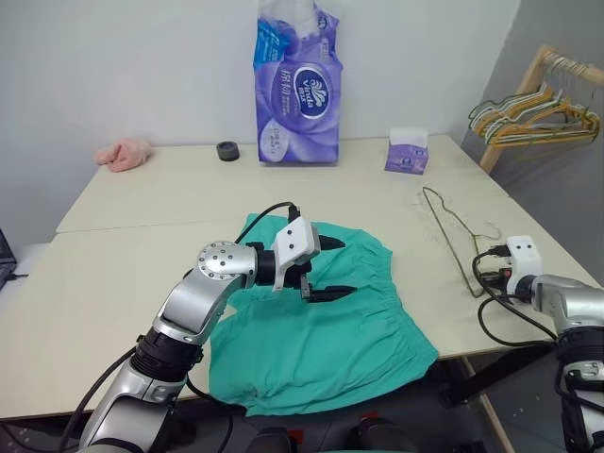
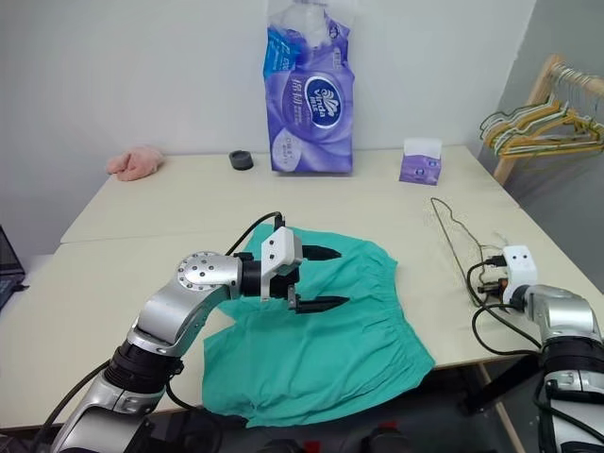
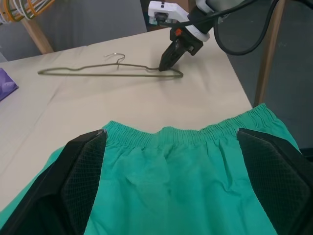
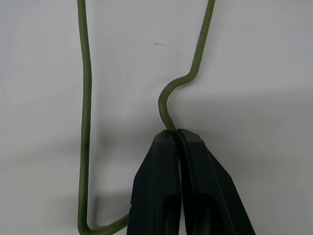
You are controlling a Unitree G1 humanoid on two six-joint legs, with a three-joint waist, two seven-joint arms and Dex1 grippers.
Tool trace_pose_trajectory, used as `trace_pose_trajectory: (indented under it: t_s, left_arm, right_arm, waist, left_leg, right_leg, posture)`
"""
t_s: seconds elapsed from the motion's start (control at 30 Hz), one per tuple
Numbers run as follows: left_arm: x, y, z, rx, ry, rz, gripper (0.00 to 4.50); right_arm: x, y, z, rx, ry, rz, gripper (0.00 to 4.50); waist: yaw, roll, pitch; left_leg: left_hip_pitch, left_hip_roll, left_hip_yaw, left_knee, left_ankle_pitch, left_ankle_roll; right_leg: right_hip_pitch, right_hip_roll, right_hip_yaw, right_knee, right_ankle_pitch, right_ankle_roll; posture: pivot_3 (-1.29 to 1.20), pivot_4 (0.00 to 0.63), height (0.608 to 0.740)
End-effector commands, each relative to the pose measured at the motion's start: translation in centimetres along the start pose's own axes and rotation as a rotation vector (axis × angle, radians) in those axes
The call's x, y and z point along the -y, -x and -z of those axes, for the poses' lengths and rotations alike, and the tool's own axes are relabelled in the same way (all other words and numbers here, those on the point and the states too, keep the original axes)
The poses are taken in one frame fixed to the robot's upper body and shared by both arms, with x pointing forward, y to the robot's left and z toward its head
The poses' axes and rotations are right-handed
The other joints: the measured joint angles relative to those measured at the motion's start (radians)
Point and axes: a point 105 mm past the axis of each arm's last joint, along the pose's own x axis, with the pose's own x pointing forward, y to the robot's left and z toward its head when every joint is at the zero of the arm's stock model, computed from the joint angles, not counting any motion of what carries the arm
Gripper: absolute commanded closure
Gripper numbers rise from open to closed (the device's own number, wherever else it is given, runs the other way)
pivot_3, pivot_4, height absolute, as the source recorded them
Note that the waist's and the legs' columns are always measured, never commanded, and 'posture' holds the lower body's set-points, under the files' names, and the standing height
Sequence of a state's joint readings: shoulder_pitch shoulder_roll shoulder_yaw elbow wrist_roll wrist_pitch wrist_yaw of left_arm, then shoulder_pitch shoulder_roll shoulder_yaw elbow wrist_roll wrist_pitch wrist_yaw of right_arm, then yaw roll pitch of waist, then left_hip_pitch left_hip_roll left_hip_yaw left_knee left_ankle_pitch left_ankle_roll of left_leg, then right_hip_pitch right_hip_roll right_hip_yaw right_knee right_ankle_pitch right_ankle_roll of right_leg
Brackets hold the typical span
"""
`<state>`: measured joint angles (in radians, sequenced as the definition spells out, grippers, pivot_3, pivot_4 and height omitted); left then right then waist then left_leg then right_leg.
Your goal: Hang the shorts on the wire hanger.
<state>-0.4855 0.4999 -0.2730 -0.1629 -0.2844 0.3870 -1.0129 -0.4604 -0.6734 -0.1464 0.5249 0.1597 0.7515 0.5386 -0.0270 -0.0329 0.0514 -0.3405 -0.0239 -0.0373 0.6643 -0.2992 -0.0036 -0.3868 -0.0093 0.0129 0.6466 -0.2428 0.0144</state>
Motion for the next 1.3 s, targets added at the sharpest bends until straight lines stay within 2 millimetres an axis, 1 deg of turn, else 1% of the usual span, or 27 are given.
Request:
trace_pose_trajectory:
  t_s: [0.03, 0.1, 0.17, 0.23, 0.27, 0.33, 0.4, 0.5, 0.6, 0.7, 0.8, 0.9, 0.97, 1.03, 1.1, 1.23, 1.3]
  left_arm:
    - [-0.7, 0.2, -0.6, 0.027, -0.028, -0.038, 0.00]
    - [-1.2, 0.4, -0.3, 0.017, -0.020, -0.054, 0.00]
    - [-2.2, 1.0, 0.0, 0.004, -0.010, -0.093, 0.00]
    - [-3.4, 1.8, 0.1, 0.002, 0.000, -0.135, 0.00]
    - [-3.7, 2.1, 0.2, 0.003, 0.002, -0.145, 0.00]
    - [-6.7, 4.2, 0.0, 0.001, 0.030, -0.268, 0.00]
    - [-8.9, 5.9, -0.2, 0.012, 0.066, -0.349, 0.00]
    - [-10.7, 7.8, -0.7, 0.036, 0.160, -0.388, 0.00]
    - [-11.5, 9.2, -0.6, 0.027, 0.239, -0.376, 0.00]
    - [-11.1, 10.2, -0.1, -0.011, 0.300, -0.314, 0.00]
    - [-9.9, 10.7, 1.3, -0.079, 0.331, -0.227, 0.00]
    - [-8.4, 10.5, 2.4, -0.133, 0.346, -0.148, 0.00]
    - [-7.5, 10.2, 3.1, -0.160, 0.357, -0.103, 0.00]
    - [-6.6, 9.9, 3.5, -0.175, 0.365, -0.067, 0.00]
    - [-5.4, 9.3, 4.1, -0.191, 0.380, -0.011, 0.00]
    - [-3.9, 8.9, 4.3, -0.210, 0.399, 0.059, 0.00]
    - [-2.7, 8.7, 4.4, -0.215, 0.417, 0.118, 0.00]
  right_arm:
    - [0.4, -0.3, 1.3, -0.045, -0.061, 0.036, 4.48]
    - [0.4, -0.1, 0.3, -0.012, -0.024, 0.047, 4.48]
    - [0.0, 0.4, -1.1, 0.039, 0.082, 0.051, 4.48]
    - [-1.0, 1.2, -2.8, 0.103, 0.235, 0.043, 4.48]
    - [-1.3, 1.5, -3.3, 0.119, 0.277, 0.039, 4.48]
    - [-4.2, 3.0, -5.7, 0.227, 0.530, 0.003, 4.48]
    - [-6.5, 4.0, -6.7, 0.291, 0.734, -0.023, 4.48]
    - [-8.9, 4.9, -7.7, 0.371, 0.941, -0.047, 4.48]
    - [-10.6, 5.8, -9.1, 0.469, 1.110, -0.044, 4.48]
    - [-12.5, 6.8, -10.3, 0.582, 1.288, -0.060, 4.48]
    - [-14.7, 8.0, -10.8, 0.705, 1.442, -0.119, 4.48]
    - [-16.3, 8.8, -11.0, 0.791, 1.512, -0.169, 4.48]
    - [-17.3, 9.3, -11.0, 0.845, 1.569, -0.196, 4.48]
    - [-18.1, 9.7, -11.0, 0.886, 1.615, -0.212, 4.48]
    - [-19.3, 10.2, -10.8, 0.933, 1.655, -0.251, 4.48]
    - [-19.9, 10.3, -10.5, 0.953, 1.691, -0.280, 4.48]
    - [-20.2, 10.3, -10.3, 0.965, 1.715, -0.292, 4.48]
  waist:
    - [0.000, -0.001, -0.001]
    - [-0.001, -0.001, -0.001]
    - [-0.001, 0.000, -0.001]
    - [-0.002, 0.003, 0.000]
    - [-0.003, 0.005, 0.001]
    - [-0.004, 0.009, 0.004]
    - [-0.006, 0.011, 0.005]
    - [-0.014, 0.012, 0.005]
    - [-0.015, 0.012, 0.005]
    - [-0.015, 0.012, 0.005]
    - [-0.017, 0.011, 0.006]
    - [-0.020, 0.011, 0.006]
    - [-0.020, 0.011, 0.006]
    - [-0.021, 0.011, 0.006]
    - [-0.023, 0.010, 0.006]
    - [-0.024, 0.010, 0.007]
    - [-0.025, 0.010, 0.007]
  left_leg:
    - [0.000, 0.000, 0.000, 0.000, 0.000, 0.000]
    - [0.000, 0.000, 0.001, 0.000, 0.000, 0.000]
    - [0.000, 0.000, 0.002, 0.000, 0.000, 0.000]
    - [0.000, 0.000, 0.002, 0.000, 0.000, 0.000]
    - [-0.001, 0.000, 0.002, 0.000, 0.000, 0.000]
    - [-0.003, 0.000, 0.002, 0.000, 0.000, 0.000]
    - [-0.006, 0.000, 0.003, 0.000, 0.000, 0.000]
    - [-0.007, 0.001, 0.005, 0.000, 0.000, 0.000]
    - [-0.007, 0.001, 0.006, -0.001, -0.001, 0.001]
    - [-0.009, 0.000, 0.008, 0.000, -0.001, 0.001]
    - [-0.011, 0.000, 0.010, 0.000, -0.001, 0.001]
    - [-0.011, 0.001, 0.010, 0.000, -0.001, 0.001]
    - [-0.011, 0.001, 0.010, 0.000, -0.001, 0.001]
    - [-0.011, 0.001, 0.010, 0.000, -0.001, 0.001]
    - [-0.011, 0.001, 0.011, 0.000, -0.001, 0.001]
    - [-0.010, 0.001, 0.011, 0.001, -0.001, 0.001]
    - [-0.010, 0.001, 0.011, 0.001, -0.001, 0.001]
  right_leg:
    - [0.000, -0.001, 0.000, 0.000, 0.000, 0.000]
    - [0.000, -0.001, 0.001, 0.000, 0.000, 0.001]
    - [0.000, -0.001, 0.002, 0.000, 0.001, 0.001]
    - [-0.001, -0.001, 0.002, 0.000, 0.000, 0.001]
    - [-0.002, -0.001, 0.002, 0.000, 0.000, 0.002]
    - [-0.004, -0.001, 0.002, 0.000, 0.000, 0.002]
    - [-0.008, -0.001, 0.002, 0.001, 0.000, 0.003]
    - [-0.011, 0.000, 0.003, 0.002, 0.000, 0.003]
    - [-0.012, 0.000, 0.004, 0.001, 0.000, 0.003]
    - [-0.015, 0.000, 0.006, 0.002, 0.001, 0.003]
    - [-0.018, 0.000, 0.007, 0.003, 0.002, 0.003]
    - [-0.018, 0.000, 0.007, 0.003, 0.002, 0.002]
    - [-0.018, 0.000, 0.008, 0.003, 0.003, -0.001]
    - [-0.018, 0.000, 0.008, 0.003, 0.003, -0.001]
    - [-0.018, 0.000, 0.009, 0.003, 0.004, -0.001]
    - [-0.018, 0.000, 0.009, 0.004, 0.004, -0.001]
    - [-0.018, 0.000, 0.009, 0.004, 0.004, -0.001]
  posture:
    - [-0.04, 0.019, 0.740]
    - [-0.04, 0.019, 0.740]
    - [-0.05, 0.021, 0.740]
    - [-0.05, 0.022, 0.740]
    - [-0.05, 0.023, 0.740]
    - [-0.06, 0.024, 0.740]
    - [-0.06, 0.025, 0.740]
    - [-0.06, 0.025, 0.740]
    - [-0.06, 0.024, 0.740]
    - [-0.07, 0.024, 0.740]
    - [-0.07, 0.025, 0.740]
    - [-0.07, 0.025, 0.740]
    - [-0.07, 0.025, 0.740]
    - [-0.07, 0.027, 0.740]
    - [-0.07, 0.027, 0.740]
    - [-0.08, 0.028, 0.740]
    - [-0.08, 0.028, 0.740]
